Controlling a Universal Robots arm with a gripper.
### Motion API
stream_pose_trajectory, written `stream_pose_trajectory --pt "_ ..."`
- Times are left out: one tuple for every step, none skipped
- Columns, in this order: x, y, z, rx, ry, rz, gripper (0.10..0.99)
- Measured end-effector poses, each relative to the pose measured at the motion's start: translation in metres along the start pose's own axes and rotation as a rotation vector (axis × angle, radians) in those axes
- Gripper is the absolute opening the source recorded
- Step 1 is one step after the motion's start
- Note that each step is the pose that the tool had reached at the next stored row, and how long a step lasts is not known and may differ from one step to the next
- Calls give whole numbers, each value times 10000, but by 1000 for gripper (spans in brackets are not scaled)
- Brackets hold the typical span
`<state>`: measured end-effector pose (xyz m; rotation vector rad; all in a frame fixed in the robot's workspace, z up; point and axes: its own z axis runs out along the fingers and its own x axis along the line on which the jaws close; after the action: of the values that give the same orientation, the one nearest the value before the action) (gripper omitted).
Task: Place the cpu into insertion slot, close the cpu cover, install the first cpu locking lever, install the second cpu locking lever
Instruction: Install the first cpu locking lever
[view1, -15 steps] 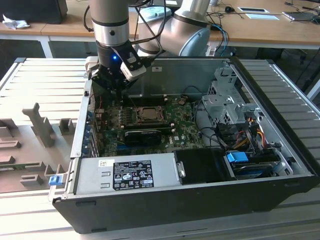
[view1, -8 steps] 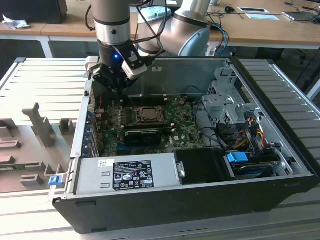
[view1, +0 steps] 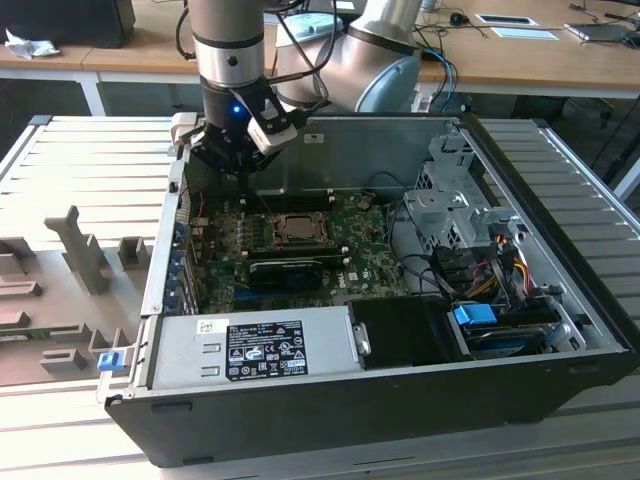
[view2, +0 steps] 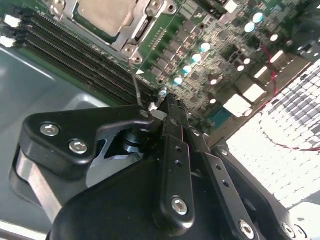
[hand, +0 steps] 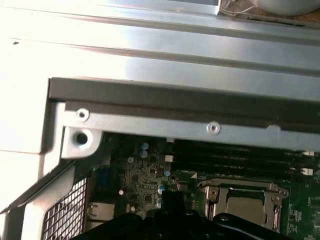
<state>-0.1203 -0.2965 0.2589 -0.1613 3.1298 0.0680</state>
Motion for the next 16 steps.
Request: stream_pose_trajectory --pt "-17 15 3 0 1 -2 106" --pt "-34 19 5 -1 1 -3 106" --pt "-64 17 6 0 0 0 106" --pt "-85 15 6 0 0 1 106" --pt "-109 13 6 0 1 1 106" --pt "-146 9 7 0 0 1 106" --pt "-170 7 7 0 0 -1 106" --pt "-189 4 7 0 1 -1 106" --pt "-202 3 8 0 2 0 106" --pt "-210 2 9 0 1 0 106" --pt "-223 1 10 0 1 0 106" --pt "-231 0 10 1 1 0 106" --pt "-241 -1 11 3 0 1 106" --pt "-263 -3 13 6 1 0 106" --pt "-287 -6 15 6 1 -1 106" --pt "-306 -8 17 6 1 -1 106"
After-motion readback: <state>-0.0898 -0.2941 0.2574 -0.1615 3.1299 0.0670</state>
